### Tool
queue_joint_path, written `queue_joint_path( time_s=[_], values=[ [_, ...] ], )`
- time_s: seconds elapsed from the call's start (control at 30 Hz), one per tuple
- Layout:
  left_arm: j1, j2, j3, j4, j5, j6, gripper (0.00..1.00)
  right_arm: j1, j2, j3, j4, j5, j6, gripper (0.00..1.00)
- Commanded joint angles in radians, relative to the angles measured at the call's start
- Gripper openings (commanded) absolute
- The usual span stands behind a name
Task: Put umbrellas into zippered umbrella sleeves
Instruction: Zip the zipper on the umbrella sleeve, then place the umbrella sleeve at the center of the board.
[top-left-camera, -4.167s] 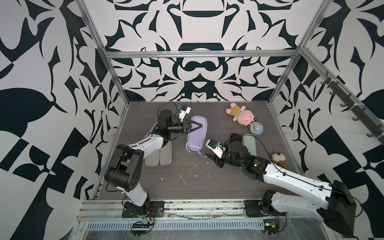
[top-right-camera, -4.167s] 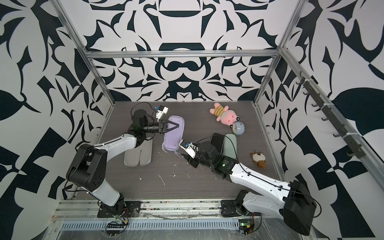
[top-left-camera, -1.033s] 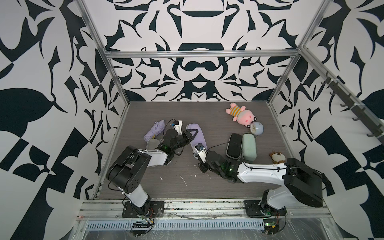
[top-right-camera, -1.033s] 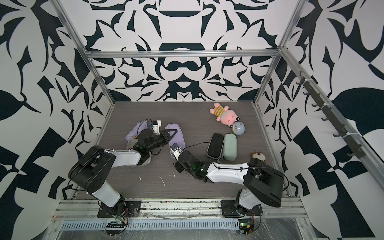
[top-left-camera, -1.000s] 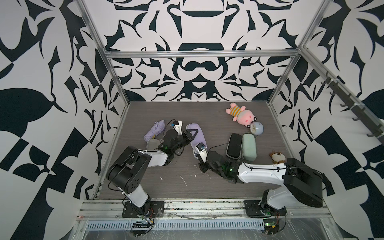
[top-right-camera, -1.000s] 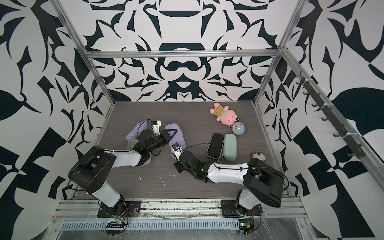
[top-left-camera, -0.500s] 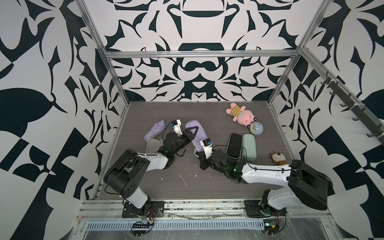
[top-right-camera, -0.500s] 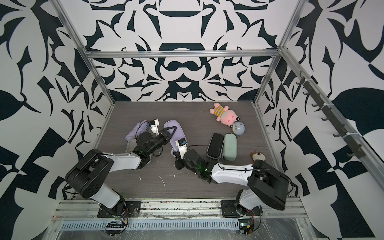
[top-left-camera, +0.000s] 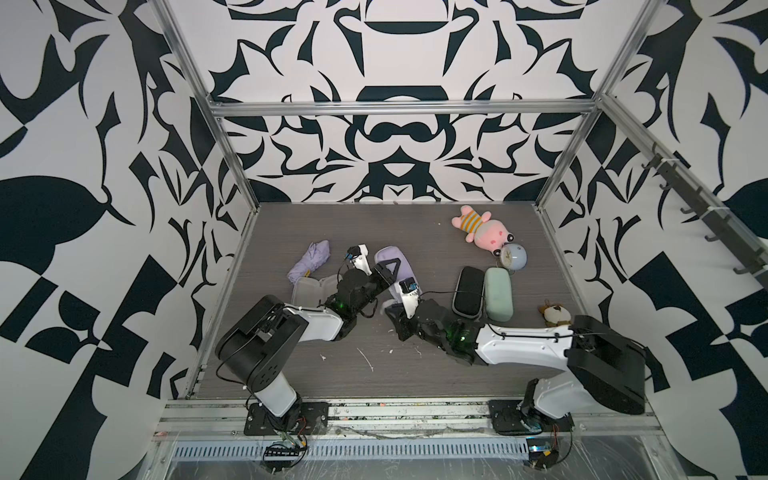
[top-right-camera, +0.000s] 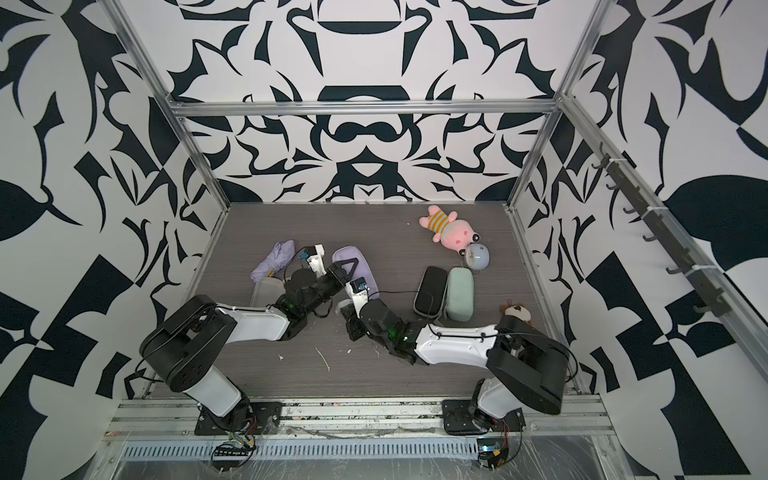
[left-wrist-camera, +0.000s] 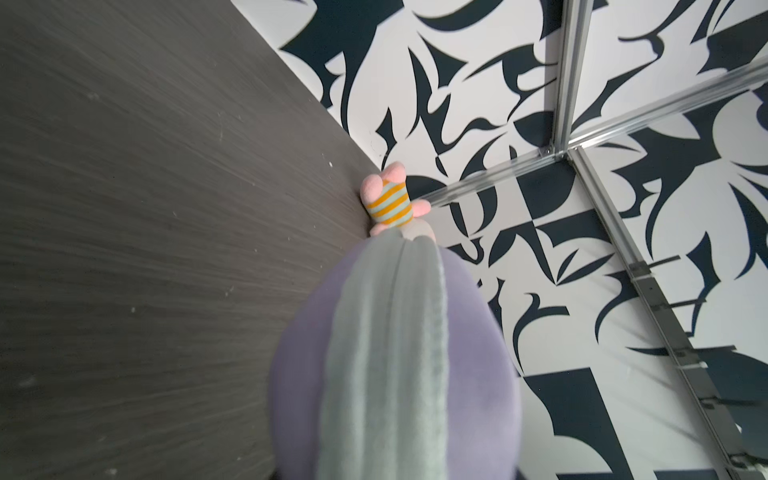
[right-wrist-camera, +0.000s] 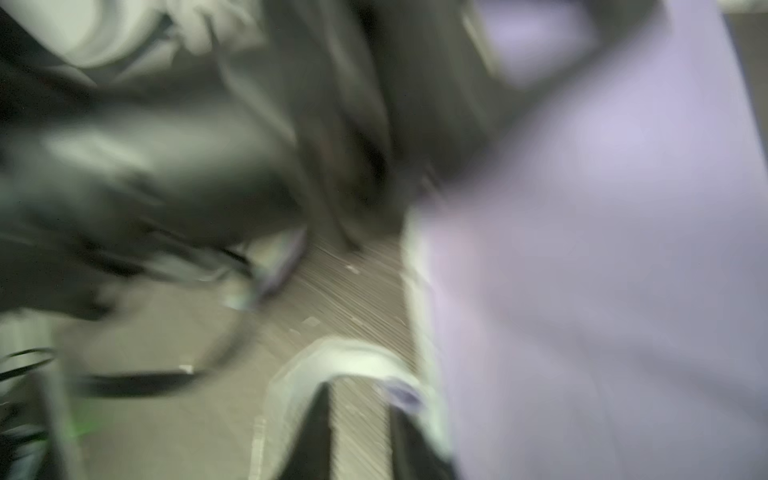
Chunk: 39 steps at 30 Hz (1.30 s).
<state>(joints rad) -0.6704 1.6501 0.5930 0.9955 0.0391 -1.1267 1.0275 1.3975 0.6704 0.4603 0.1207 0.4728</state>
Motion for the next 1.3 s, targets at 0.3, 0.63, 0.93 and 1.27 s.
queue_joint_path(
  time_s=[0.3, 0.63, 0.93, 1.27],
  values=[
    [0.035, 0.254, 0.317, -0.329, 0.566, 0.036, 0.14, -0.33, -0.417, 0.1, -0.58, -0.12, 0.02, 0.47],
    [-0.046, 0.474, 0.672, -0.766, 0.492, 0.224, 0.55, -0.364, -0.322, 0.146, -0.628, -0.037, 0.059, 0.45],
    [0.101, 0.181, 0.526, -0.959, 0.37, 0.321, 0.75, -0.359, -0.13, 0.29, -0.877, -0.027, 0.157, 0.46],
    [0.271, -0.395, 0.381, -1.457, -0.217, 0.661, 0.91, -0.198, 0.324, 0.498, -0.716, -0.18, 0.343, 0.44]
  ],
)
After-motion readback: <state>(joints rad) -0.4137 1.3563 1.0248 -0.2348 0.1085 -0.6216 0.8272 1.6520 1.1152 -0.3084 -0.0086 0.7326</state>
